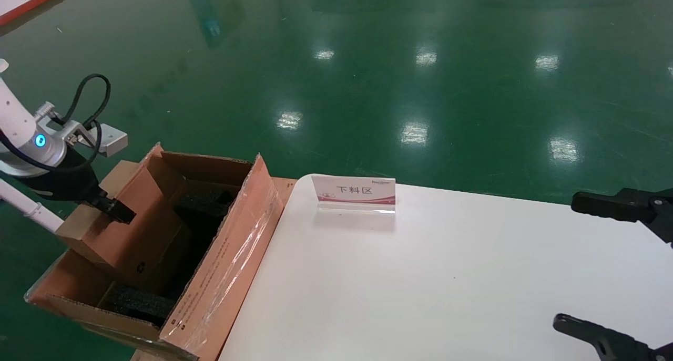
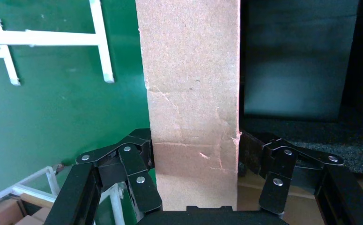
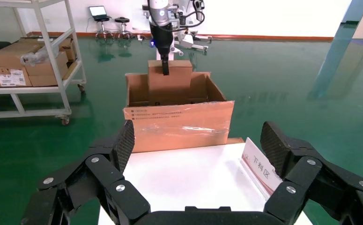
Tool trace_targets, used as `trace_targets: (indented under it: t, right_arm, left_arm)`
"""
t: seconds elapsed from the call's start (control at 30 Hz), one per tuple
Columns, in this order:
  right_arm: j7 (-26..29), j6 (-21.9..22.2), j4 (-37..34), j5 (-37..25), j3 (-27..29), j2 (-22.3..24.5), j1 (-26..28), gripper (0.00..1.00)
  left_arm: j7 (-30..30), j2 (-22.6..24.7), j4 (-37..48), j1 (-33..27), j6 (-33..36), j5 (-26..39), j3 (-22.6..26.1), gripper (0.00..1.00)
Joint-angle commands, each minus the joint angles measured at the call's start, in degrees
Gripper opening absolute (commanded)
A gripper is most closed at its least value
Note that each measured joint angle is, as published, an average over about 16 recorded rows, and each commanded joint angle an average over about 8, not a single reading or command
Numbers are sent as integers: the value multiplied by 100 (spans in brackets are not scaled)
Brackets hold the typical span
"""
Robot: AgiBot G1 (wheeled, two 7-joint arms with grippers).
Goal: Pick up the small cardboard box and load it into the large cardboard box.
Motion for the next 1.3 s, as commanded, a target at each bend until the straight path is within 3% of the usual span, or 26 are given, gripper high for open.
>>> trace_targets:
  t: [0.03, 0.47, 0.53, 0.7, 0.8, 1.3]
  right_arm:
    - [0, 0, 0, 0, -1, 0, 0, 100]
    - [-2, 2, 0, 3, -5, 2, 1, 100]
    - [-3, 2, 0, 3, -5, 2, 1, 100]
    - [-3, 3, -1, 5, -7, 3, 0, 100]
    - [-4, 4, -1, 5, -7, 3, 0, 100]
    - [-3, 5, -1, 5, -7, 3, 0, 100]
  left_arm:
    - [-7, 20, 25, 64, -28, -22, -1, 0]
    - [94, 305, 615, 538, -137, -153, -2, 3]
    - [131, 335, 687, 584, -114, -179, -3, 16]
    - [207, 386, 827, 669, -94, -239, -16, 78]
    - [222, 398, 862, 692, -94, -258, -22, 100]
    - [202, 375, 807, 659, -85, -230, -11, 100]
